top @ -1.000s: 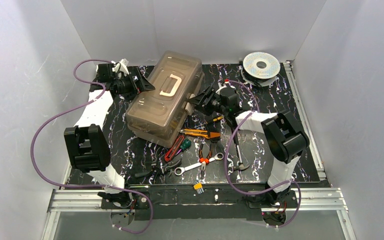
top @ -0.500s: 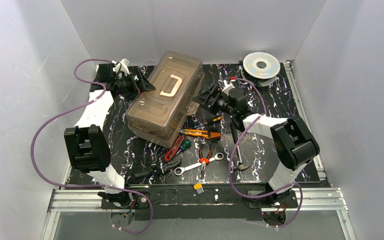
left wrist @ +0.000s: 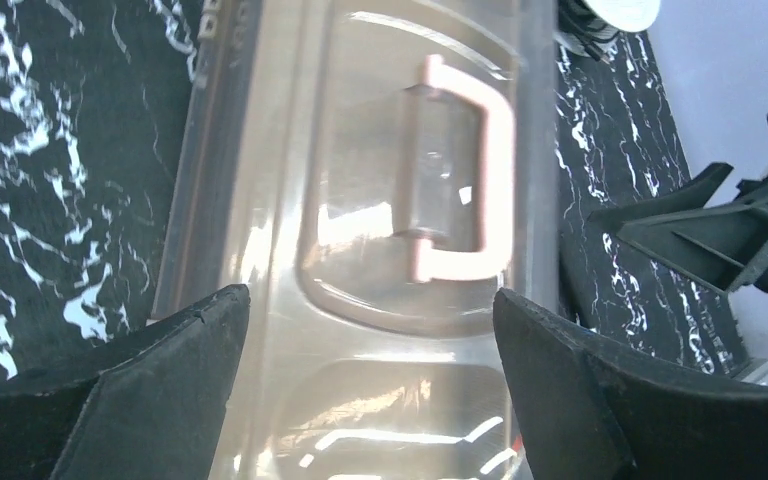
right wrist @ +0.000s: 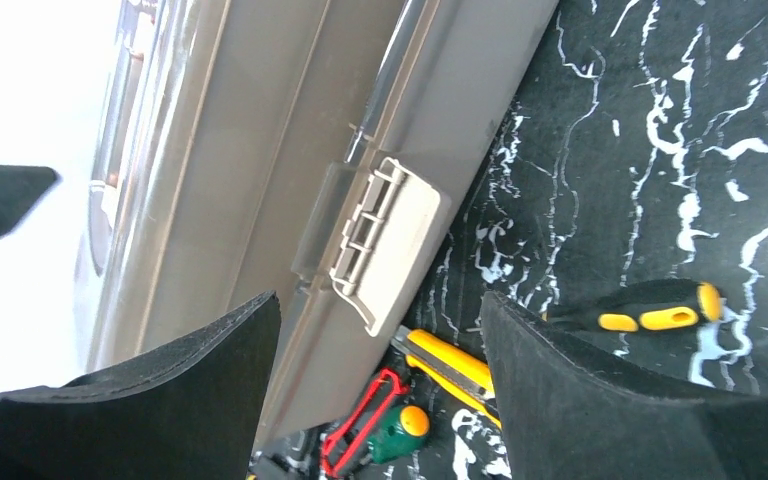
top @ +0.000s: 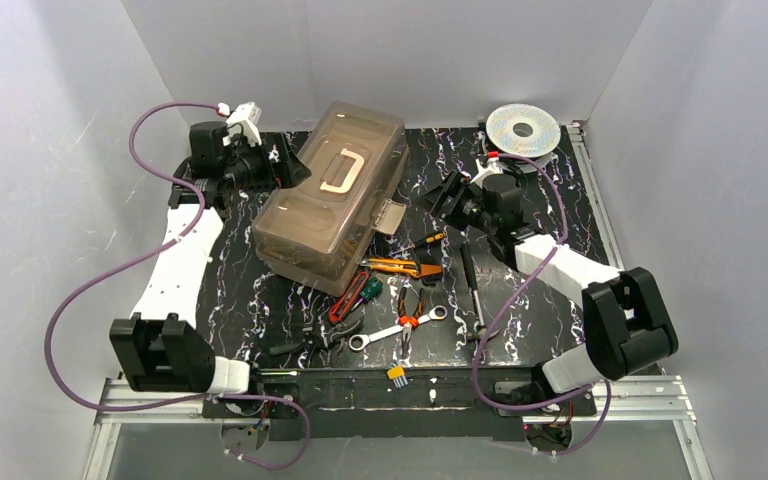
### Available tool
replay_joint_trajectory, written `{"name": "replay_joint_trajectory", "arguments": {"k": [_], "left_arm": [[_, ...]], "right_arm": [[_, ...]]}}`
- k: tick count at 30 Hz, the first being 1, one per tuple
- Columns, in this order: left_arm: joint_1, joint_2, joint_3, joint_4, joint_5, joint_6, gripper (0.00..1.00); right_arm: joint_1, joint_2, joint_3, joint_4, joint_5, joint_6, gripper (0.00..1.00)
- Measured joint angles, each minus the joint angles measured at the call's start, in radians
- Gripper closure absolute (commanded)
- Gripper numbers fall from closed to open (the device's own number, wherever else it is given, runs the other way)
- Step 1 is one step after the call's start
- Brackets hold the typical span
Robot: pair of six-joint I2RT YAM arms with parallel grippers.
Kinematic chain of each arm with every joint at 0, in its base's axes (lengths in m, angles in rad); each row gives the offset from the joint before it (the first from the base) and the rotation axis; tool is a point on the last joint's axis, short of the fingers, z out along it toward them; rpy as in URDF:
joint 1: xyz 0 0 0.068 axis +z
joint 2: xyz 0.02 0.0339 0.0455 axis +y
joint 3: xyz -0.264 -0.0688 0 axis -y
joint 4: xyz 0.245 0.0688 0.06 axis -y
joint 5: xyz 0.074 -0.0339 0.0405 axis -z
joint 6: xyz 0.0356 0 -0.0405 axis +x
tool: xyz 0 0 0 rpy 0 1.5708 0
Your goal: Pack the tool kit
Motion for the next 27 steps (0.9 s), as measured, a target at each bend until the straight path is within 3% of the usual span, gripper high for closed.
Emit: {"name": "replay_joint_trajectory", "arguments": {"k": [3,6,14,27], "left_arm": [[-0.043,-0.050,0.001,0.014,-0.015,0.049,0.20],[-0.101,-0.043,0.018,0.012,-0.020,0.093,0.21],[-0.326,0.142,0.214,-0.138,-0.084,0.192,0.21],[-0.418,0.357,0.455,-0.332,-0.260,0.266,0.20]], "right_arm": [[0.000,-0.031,0.000,-0.050,0.010,-0.070,0.20],[0.000,-0.058,0.000,-0.105,0.022,-0.134,0.19],[0.000,-0.171,-0.062,-0.153,0.089,-0.242,0.19],[-0.037,-0.212,-0.176,-0.133,0.117,-0.269,0.20]]}}
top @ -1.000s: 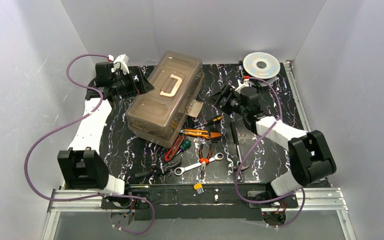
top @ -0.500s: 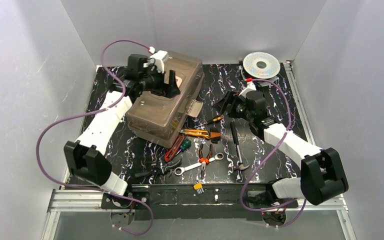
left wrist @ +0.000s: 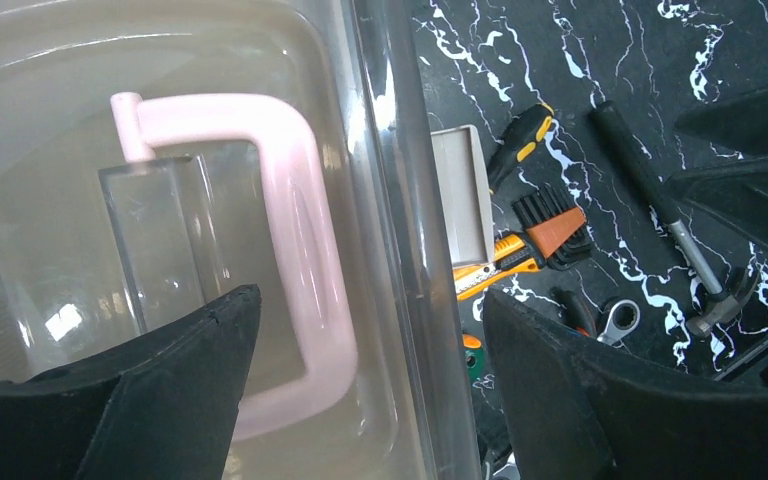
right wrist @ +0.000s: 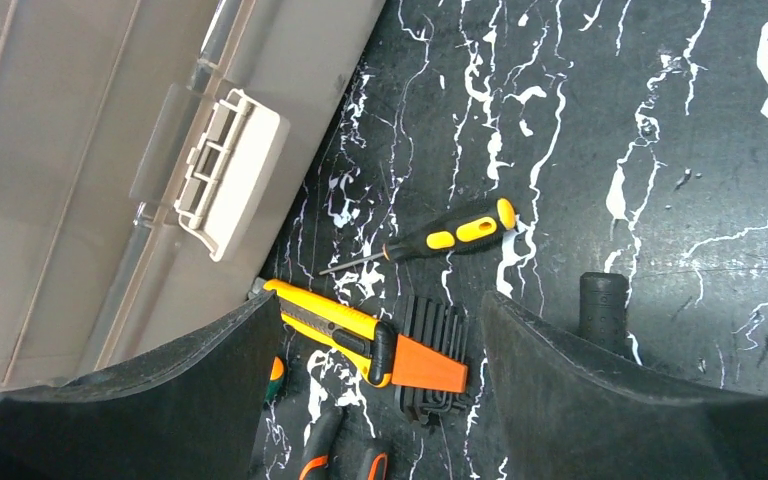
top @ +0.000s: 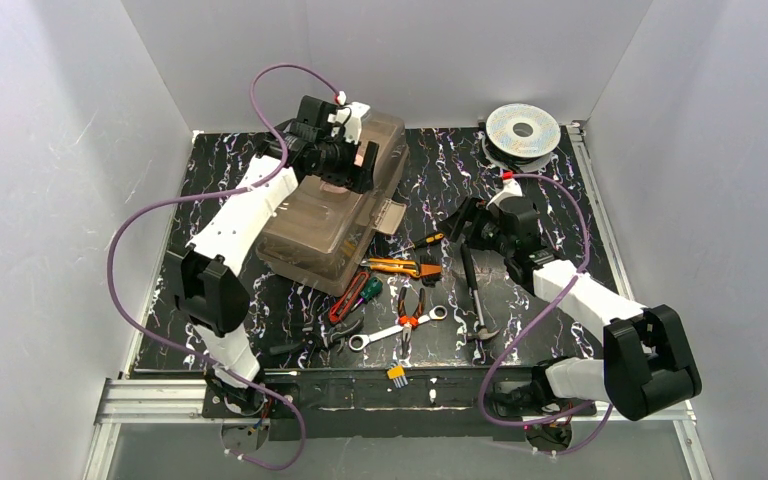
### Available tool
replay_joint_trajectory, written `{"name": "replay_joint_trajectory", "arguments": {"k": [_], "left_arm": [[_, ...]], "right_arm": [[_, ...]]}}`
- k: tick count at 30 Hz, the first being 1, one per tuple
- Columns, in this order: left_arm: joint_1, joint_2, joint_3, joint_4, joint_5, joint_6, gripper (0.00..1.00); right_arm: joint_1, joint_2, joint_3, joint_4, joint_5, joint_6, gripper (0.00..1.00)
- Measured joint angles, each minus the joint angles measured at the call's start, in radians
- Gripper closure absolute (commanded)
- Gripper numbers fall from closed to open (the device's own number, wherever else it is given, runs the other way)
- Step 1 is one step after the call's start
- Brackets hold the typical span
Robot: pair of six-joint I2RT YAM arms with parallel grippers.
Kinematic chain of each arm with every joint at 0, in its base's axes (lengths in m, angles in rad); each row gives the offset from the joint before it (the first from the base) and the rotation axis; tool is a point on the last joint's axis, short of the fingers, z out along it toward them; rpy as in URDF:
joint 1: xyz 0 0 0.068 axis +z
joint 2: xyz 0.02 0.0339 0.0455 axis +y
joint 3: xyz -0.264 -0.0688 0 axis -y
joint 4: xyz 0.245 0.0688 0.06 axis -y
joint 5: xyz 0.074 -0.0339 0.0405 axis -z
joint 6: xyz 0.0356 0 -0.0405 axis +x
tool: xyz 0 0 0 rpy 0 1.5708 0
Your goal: Pack the tool kit
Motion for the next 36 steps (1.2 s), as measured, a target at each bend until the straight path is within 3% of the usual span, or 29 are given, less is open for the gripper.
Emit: {"name": "replay_joint_trajectory", "arguments": {"k": [5,12,20,27,30,32,34,36], "left_arm": [[0.000,0.034,0.053,-0.042,0.023,-0.003,0.33],[0.060,0.049,0.075,-0.073,0.197,-0.060,0.57],[0.159,0.049,0.049,-0.013,0.451,-0.211,0.63],[0.191,0.049,0.056,-0.002,0.502,-0.255,0.64],[0.193,0.049,0.063,-0.003,0.506,-0.255,0.64],[0.193,0.049,0.064,-0.004,0.511,-0.256,0.64],[0.193,0.050,0.064,-0.004,0.517,-0.256,0.64],[0.193,0.050,0.065,-0.004,0.520,-0.256,0.64]], "right_arm": [[-0.019,0.000,-0.015,0.018,-0.003,0.005,0.20],[-0.041,0.000,-0.016,0.032,-0.021,0.023,0.20],[-0.044,0.001,-0.016,0.047,-0.039,0.029,0.21],[-0.048,0.016,-0.016,0.048,-0.058,0.029,0.22],[-0.049,0.020,-0.011,0.043,-0.085,0.026,0.28],[-0.048,0.024,0.016,0.026,-0.116,0.021,0.37],[-0.042,0.033,0.068,0.000,-0.142,0.017,0.53],[-0.026,0.050,0.151,-0.026,-0.169,0.010,0.77]]}}
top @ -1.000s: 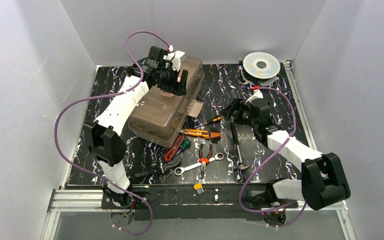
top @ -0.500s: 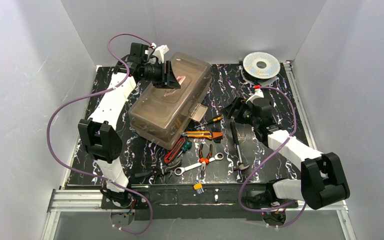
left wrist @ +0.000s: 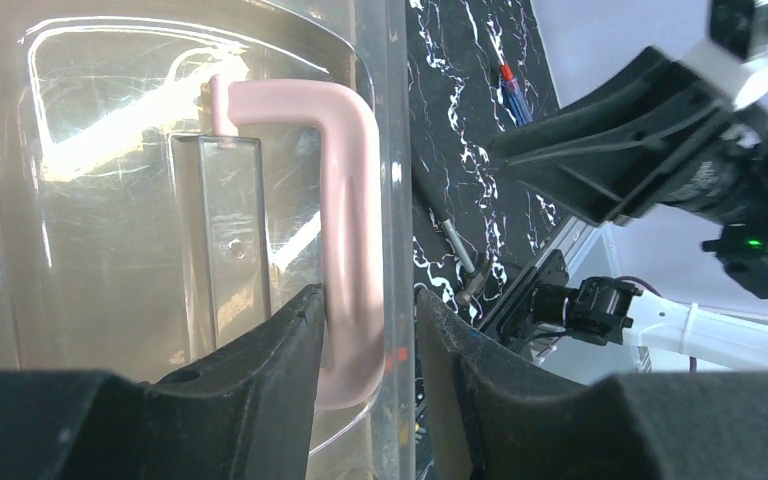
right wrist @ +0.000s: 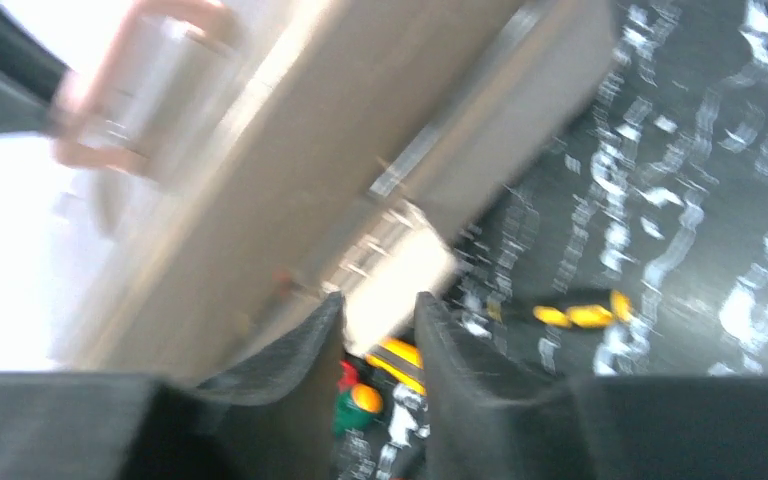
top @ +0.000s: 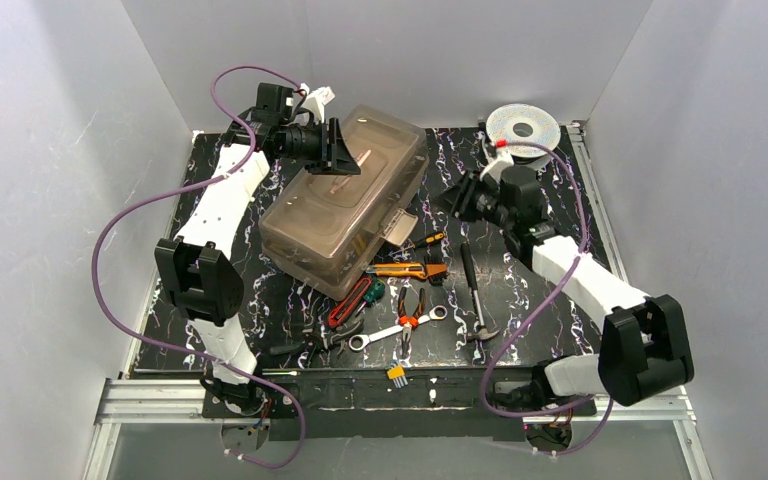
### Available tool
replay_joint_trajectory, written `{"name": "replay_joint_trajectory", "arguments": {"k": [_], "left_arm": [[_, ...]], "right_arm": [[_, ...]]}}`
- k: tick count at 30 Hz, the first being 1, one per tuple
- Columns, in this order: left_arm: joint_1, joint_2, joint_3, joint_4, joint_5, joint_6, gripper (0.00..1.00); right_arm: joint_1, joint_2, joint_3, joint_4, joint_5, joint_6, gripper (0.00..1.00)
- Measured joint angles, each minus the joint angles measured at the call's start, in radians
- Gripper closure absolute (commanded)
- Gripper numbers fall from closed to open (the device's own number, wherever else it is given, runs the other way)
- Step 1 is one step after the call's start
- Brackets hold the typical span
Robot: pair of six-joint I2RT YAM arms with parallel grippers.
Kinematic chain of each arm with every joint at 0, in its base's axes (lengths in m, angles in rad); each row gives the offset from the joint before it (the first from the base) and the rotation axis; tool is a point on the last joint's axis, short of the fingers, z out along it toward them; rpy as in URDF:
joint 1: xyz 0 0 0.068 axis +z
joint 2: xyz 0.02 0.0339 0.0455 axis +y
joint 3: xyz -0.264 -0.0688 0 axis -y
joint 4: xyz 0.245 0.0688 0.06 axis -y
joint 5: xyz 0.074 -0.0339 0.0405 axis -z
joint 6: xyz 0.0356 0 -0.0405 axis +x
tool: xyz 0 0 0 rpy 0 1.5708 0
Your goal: Pack the tool kit
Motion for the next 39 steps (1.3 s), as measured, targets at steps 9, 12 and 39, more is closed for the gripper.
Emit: {"name": "replay_joint_trajectory", "arguments": {"k": [9,12,39], "left_arm": [[0.004,0.000,0.003,-0.003,0.006,0.001,0.63],[0.008,0.000,0.017,-0.005,0.045,-0.003,0.63],[-0.166,-0.125,-0.166,0.026,-0.316,0.220,0.39]], "right_arm": [[0.113,0.211,0.436,-0.100,-0.072,-0.011,0.99],[0.144,0.300,0.538,-0.148,-0.079,-0.010,0.99],[-0.056,0.111,0.356,-0.242,-0.005,-0.033,0.99]]}}
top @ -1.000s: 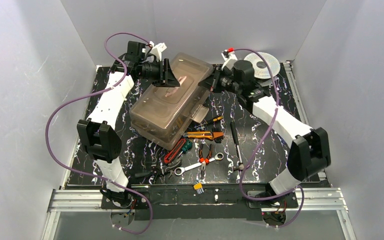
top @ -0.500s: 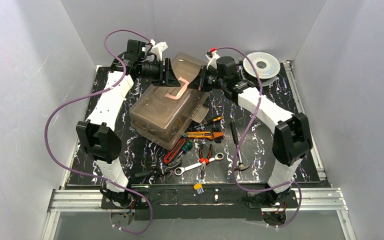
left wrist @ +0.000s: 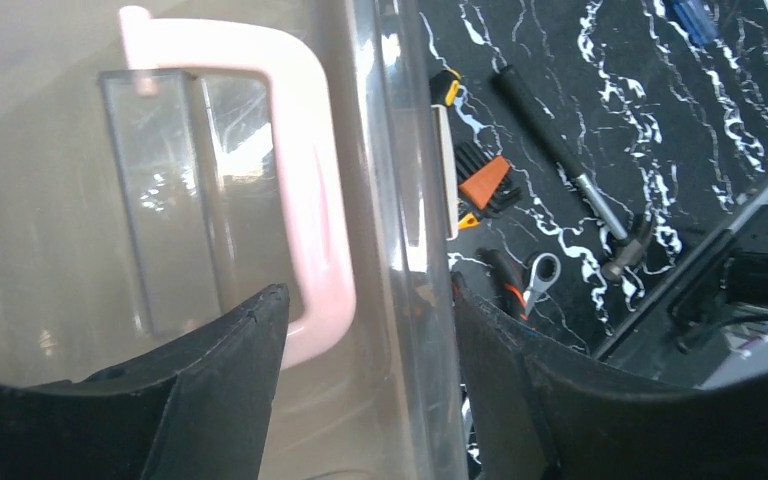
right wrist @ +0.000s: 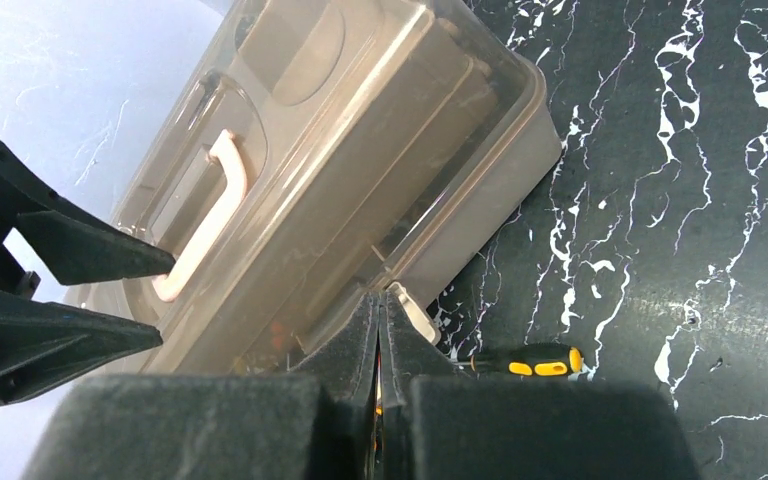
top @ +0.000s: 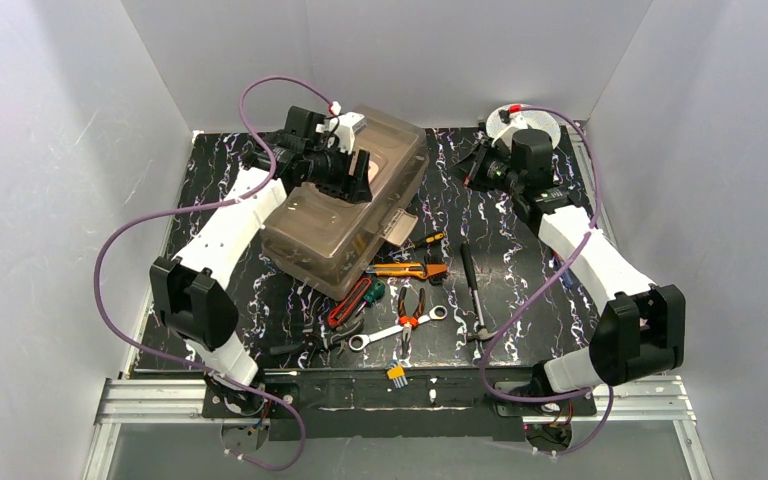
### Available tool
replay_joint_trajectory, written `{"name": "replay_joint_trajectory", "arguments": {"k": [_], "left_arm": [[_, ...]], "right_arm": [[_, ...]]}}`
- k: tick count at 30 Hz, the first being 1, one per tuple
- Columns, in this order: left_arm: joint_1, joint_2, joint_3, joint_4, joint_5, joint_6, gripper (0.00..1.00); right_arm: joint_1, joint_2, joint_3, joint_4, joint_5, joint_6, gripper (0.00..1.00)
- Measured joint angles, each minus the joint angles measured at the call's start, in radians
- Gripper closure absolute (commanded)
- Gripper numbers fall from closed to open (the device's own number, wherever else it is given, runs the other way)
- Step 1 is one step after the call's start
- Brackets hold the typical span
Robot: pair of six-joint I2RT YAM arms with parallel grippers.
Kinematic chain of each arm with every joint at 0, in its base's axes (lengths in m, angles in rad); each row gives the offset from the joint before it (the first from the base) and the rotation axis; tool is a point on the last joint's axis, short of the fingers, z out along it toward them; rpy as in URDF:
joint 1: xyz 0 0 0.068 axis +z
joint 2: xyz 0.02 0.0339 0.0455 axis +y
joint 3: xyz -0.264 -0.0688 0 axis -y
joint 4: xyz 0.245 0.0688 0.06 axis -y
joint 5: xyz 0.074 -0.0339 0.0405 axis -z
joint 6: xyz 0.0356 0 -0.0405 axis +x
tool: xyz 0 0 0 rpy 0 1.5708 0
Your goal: Pack the tool kit
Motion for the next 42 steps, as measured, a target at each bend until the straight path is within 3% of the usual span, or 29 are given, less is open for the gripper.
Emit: {"name": "replay_joint_trajectory", "arguments": {"k": [16,26,35,36,37,42], "left_arm": [[-0.037,-0.080,-0.147,0.171,-0.078,0.080,0.34],[-0.108,-0.128,-0.214,0.224,-0.246,0.108,0.02],[-0.072,-0.382,-0.455,0.432,-0.373,0.033,0.03],[-0.072,-0.383,-0.454,0.443,-0.366,0.031,0.04],[-0.072,-0.370,-0.444,0.437,-0.353,0.028,0.05],[-0.079,-0.285,-0.388,0.368,-0.317,0.040,0.17]], "right_arm": [[-0.001,0.010,-0.060,0.030,0.043,-0.066,0.99],[-0.001,0.023,-0.063,0.047,0.047,-0.083,0.99],[-0.001,0.023,-0.083,0.062,0.051,-0.090,0.99],[-0.001,0.023,-0.085,0.063,0.051,-0.090,0.74],[-0.001,0.020,-0.087,0.070,0.052,-0.091,0.82],[-0.001,0.002,-0.109,0.084,0.058,-0.100,0.82]]}}
